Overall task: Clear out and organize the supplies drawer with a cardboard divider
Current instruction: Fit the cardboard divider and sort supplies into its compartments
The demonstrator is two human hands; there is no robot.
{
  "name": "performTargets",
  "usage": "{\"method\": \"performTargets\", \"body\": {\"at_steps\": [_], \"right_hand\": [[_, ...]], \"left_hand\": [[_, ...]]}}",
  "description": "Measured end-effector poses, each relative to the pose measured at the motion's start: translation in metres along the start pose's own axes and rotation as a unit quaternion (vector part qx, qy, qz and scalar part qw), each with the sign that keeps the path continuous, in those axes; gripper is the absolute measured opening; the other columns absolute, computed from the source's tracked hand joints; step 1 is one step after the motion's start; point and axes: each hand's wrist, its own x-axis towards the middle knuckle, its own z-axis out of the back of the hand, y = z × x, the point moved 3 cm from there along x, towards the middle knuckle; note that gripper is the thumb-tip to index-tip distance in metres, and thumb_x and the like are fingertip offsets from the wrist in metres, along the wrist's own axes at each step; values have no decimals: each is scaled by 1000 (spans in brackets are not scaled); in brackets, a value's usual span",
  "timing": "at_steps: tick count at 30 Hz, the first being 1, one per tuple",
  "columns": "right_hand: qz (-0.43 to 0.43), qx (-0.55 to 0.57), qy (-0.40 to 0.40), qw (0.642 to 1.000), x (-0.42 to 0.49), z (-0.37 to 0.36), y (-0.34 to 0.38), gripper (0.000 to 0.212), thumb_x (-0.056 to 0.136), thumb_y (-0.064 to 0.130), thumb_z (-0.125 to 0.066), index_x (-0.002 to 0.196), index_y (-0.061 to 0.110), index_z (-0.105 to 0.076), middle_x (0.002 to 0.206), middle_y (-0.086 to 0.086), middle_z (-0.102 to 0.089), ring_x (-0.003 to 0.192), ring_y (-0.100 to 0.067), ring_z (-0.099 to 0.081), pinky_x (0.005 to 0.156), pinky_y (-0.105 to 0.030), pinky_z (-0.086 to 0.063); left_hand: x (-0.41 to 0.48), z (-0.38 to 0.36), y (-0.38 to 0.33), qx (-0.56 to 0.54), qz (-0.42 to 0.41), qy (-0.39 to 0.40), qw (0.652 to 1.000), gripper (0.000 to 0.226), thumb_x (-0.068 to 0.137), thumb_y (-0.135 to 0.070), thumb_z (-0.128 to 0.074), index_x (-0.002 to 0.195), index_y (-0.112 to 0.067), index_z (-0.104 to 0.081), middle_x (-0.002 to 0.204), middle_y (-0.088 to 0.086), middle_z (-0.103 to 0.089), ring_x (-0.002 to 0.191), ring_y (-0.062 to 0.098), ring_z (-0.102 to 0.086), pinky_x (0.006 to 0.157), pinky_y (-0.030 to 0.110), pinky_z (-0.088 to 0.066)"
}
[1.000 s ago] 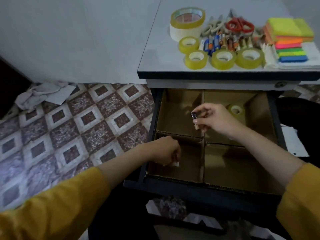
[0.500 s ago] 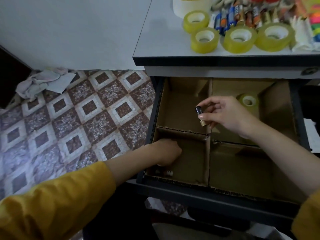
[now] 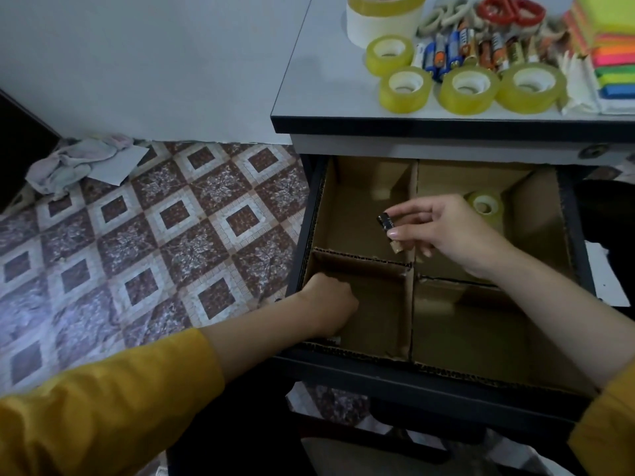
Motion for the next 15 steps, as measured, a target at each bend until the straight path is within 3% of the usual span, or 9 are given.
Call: {"method": "performTargets", "body": {"at_steps": [2,4,6,8,10,12,15], "right_hand": [[4,-9,23,1000,-5,-4,4,20,76,8,-69,91,20,-67,76,2,-70,57,-2,-63,50,-17,-47],[6,-52,44,998,-10,-11,6,17,78,8,-68,90,19,-66,78,1,-69,62,-4,-64,54,-19,-51],[12,-86,78,993,-13,-20,6,16,80,7,-67,90,20,-65,81,-2,-69,62,-5,-64,50,-18,-51],[-1,-84,120,989,-15,-29,2,16,82,5,-66,93,16,-64,83,-7,-68,58,-5,-63,45,-17,-49],[-15,-95,157,983,-16,-40,-4,18,82,4,-65,98,11,-63,83,-9,-67,59,-8,-62,48,-19,-50],[-18,-137,191,972,-18,-51,-9,19,83,5,-65,100,13,-62,83,-5,-65,66,-16,-64,56,-23,-55],[-25,-212,235,948,-21,-73,-16,20,85,10,-65,103,18,-61,87,0,-62,69,-13,-65,63,-23,-57]], "left_hand": [[-13,1,14,-72,-6,-55,996,21,95,-10,-46,110,-8,-60,113,8,-60,100,23,-60,87,32,-49],[-30,3,32,-174,-37,-163,971,19,90,-11,-55,105,-11,-67,110,4,-61,98,18,-60,89,31,-50],[-50,4,52,-241,-52,-359,900,14,84,-10,-64,96,-10,-71,105,6,-63,95,16,-60,86,25,-50],[-65,-5,70,-253,-6,-479,840,18,81,-11,-68,99,-7,-70,107,8,-62,97,16,-59,87,21,-47],[-67,-20,83,-267,53,-484,832,35,82,-15,-70,116,-8,-63,123,8,-57,111,19,-55,95,27,-43],[-61,-34,87,-279,76,-417,861,54,86,-26,-65,135,-12,-47,144,1,-41,128,19,-43,103,28,-33],[-53,-48,87,-315,81,-333,885,63,91,-41,-49,146,-24,-24,149,-20,-13,137,3,-21,111,25,-23]]}}
